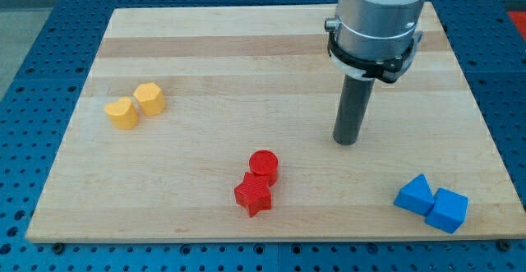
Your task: Move the arm parallel to the left of the red circle
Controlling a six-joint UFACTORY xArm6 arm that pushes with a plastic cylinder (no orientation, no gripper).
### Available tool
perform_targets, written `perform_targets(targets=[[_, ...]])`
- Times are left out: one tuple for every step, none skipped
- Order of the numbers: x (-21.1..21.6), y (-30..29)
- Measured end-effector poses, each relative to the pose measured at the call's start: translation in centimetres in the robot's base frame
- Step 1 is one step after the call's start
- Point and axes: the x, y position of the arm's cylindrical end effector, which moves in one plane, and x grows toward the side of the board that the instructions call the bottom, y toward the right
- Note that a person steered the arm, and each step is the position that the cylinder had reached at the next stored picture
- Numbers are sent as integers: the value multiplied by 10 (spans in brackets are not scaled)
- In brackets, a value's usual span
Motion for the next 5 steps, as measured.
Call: perform_targets(targets=[[-11,-30],[-37,-115],[-53,-181],[-53,-189],[8,-217]])
